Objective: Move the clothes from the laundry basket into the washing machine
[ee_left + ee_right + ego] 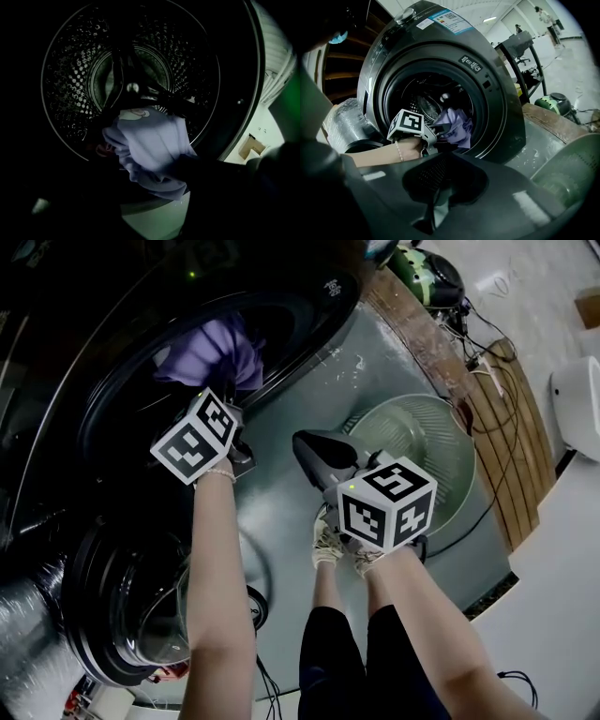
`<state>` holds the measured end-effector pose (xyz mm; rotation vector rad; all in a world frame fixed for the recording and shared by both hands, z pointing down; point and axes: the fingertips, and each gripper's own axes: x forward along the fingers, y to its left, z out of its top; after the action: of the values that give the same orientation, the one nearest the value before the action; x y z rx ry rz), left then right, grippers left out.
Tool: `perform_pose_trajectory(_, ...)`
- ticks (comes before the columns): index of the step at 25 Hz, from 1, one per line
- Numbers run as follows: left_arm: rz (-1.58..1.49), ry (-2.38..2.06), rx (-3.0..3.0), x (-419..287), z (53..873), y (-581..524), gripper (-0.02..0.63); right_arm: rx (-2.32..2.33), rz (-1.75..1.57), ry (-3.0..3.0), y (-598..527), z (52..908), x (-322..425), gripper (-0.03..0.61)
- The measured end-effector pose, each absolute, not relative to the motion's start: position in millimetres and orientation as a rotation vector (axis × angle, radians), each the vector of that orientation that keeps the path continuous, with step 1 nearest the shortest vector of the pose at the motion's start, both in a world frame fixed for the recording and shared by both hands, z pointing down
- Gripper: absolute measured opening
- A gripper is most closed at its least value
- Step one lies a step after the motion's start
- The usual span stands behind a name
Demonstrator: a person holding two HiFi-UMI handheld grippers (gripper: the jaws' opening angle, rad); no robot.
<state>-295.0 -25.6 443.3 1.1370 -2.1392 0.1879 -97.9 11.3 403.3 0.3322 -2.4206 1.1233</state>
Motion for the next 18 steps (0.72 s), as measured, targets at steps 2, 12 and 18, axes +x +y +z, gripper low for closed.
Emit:
perform_pose_trajectory(2,0.163,-2.145,1.135,-286.6,437.4,-16.4,0.399,0.330,1.125,-2.415,14.2,404.1,-95.2,0.025)
perform_pose_trajectory(12,-0.022,-1.929,1.046,-235.8,497.2,-17.5,0.355,0.330,1.169,-2.369,29.2,422.4,-85.2,0.025)
perform_pose_trajectory(18,0.018,-1.891,1.220,-251.1,483.4,-61.8,0.090,0.356,1.191,-2.360,23.8,429.9,-83.9,0.025)
